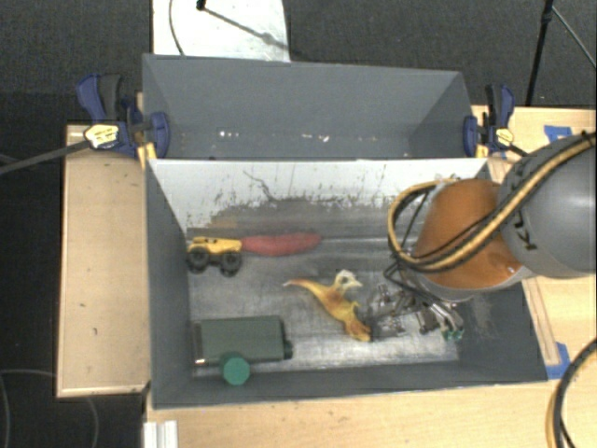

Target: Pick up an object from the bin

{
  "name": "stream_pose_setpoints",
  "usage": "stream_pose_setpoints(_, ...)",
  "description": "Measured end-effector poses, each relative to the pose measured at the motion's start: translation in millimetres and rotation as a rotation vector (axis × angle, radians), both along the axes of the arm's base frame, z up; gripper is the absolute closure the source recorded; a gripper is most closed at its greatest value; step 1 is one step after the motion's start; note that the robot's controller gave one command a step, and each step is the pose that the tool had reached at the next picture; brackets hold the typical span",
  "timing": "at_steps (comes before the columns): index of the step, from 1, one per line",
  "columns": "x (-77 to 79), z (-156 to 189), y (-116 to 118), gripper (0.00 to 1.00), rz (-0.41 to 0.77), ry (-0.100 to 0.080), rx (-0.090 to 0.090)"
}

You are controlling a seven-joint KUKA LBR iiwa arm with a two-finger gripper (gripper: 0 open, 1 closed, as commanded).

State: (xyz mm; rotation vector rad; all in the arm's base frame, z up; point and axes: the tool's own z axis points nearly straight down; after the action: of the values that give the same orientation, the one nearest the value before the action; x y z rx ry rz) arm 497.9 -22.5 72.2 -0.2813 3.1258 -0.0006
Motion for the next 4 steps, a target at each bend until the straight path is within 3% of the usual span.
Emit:
stream_pose_setpoints(1, 0.0, 0, 0, 1.0, 0.0, 0.0, 0.0)
stream_pose_setpoints(3, -7.4, 19, 13, 1.0, 0.14, 0.007, 0.001)
stream_pose_setpoints(4, 12.5, 22, 1, 0.0, 0.181, 0.002, 0.001)
